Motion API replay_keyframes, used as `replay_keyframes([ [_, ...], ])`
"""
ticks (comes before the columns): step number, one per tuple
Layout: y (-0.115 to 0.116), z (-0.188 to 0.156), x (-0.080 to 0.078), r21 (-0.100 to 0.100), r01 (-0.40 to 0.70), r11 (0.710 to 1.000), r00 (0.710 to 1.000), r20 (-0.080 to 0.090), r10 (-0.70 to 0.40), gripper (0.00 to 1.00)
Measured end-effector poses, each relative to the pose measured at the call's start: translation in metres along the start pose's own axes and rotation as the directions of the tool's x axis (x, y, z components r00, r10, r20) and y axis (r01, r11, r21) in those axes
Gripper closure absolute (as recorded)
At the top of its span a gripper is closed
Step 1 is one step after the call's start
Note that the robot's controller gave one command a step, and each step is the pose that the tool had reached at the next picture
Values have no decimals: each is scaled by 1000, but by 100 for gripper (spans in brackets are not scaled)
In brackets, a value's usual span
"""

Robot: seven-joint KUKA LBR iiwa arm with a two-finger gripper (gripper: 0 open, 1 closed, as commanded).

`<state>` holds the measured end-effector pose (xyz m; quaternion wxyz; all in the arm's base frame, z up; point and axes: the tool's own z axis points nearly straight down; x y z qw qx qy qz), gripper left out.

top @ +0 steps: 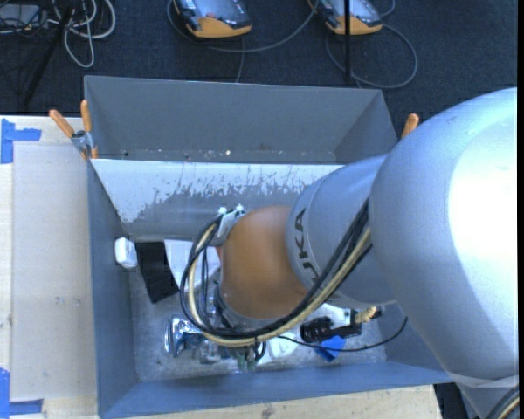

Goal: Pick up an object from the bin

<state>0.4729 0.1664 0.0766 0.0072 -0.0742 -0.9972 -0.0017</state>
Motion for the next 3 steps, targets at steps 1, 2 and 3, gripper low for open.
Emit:
replay_keyframes([
  [1,0,0,0,0,-1,1000,1000,0,1,100],
  [2,0,-3,1,0,0,1000,1000,2,0,100],
  [3,-2,-15,1,4,-1,1000,1000,7,1,100],
])
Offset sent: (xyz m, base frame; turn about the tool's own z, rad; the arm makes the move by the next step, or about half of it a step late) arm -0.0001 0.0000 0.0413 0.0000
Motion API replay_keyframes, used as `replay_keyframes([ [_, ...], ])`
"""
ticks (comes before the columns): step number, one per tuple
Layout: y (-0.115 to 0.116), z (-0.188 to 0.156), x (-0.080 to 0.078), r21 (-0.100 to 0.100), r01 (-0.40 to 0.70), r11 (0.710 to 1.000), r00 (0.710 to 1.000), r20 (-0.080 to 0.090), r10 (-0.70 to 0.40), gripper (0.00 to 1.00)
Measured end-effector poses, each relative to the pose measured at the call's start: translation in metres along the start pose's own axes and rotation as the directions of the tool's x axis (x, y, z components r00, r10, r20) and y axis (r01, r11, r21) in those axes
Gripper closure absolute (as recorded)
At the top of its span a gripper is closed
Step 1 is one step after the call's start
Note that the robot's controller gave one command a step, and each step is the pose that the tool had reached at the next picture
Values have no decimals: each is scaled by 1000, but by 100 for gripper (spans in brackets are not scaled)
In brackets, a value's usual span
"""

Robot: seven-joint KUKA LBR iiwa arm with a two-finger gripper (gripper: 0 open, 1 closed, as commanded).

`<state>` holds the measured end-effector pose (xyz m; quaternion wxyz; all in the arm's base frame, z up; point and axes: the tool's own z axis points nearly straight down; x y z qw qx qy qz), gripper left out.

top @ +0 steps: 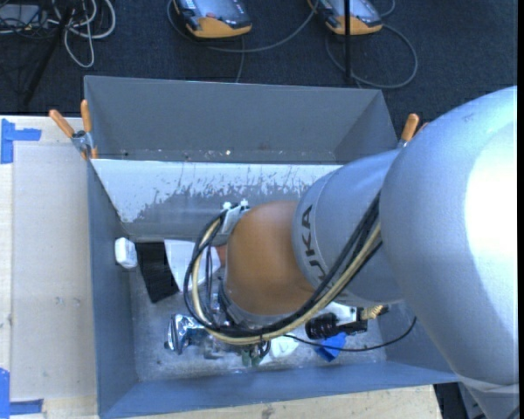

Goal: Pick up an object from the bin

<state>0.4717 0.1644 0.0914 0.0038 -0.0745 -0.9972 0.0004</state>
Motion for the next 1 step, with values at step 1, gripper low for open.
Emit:
replay_keyframes([
  [1,0,-16,-1,0,-1,1000,1000,4,1,100],
])
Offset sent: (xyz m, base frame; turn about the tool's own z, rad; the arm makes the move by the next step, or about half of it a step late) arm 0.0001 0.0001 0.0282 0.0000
